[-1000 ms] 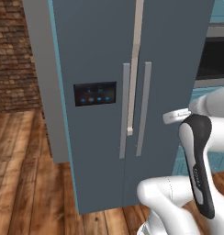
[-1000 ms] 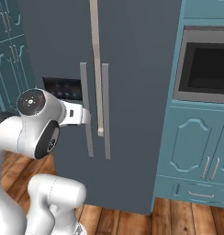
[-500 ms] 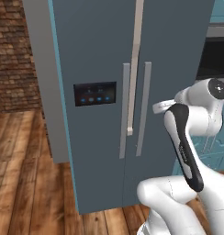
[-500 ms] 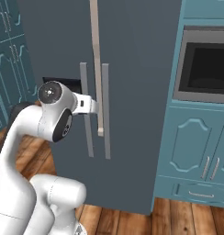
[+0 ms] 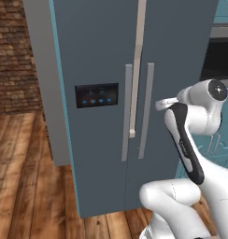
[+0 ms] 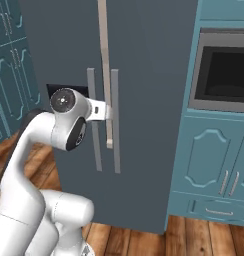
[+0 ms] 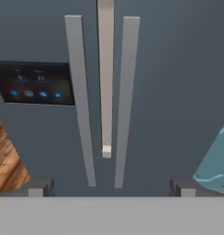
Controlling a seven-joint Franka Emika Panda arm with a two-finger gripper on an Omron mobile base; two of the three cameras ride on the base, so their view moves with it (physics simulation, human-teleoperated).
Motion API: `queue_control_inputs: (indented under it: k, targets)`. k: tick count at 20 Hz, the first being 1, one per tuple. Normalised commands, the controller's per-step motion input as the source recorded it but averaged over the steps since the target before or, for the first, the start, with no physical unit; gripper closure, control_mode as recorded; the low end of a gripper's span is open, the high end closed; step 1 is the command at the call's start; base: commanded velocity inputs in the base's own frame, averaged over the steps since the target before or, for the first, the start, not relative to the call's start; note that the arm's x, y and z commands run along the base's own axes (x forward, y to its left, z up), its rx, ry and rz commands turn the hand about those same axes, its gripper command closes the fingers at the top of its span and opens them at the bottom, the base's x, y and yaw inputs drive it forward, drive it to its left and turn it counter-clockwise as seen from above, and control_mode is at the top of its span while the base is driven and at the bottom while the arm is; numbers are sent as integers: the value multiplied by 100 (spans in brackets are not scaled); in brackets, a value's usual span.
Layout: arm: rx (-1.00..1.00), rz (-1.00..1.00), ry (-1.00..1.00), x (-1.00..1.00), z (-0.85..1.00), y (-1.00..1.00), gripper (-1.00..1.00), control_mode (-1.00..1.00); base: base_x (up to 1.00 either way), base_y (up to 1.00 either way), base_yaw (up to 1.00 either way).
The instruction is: Retrieve the peach and pear from the fridge and place them into the bowl on the dining table.
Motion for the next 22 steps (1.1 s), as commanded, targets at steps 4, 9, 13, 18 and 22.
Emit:
queue_control_inputs:
  k: [4,9,13,18,22]
  targets:
    - [0,-3,0,44,-11,0,-100,-100,0,0,0]
    - [0,-1,0,48,-11,0,-100,-100,0,0,0]
    - [0,0,0,46,-5,-5,-100,-100,0,0,0]
    - [0,0,0,48,-1,-13,-100,-100,0,0,0]
    - [0,0,0,43,-1,-6,-100,-100,0,0,0]
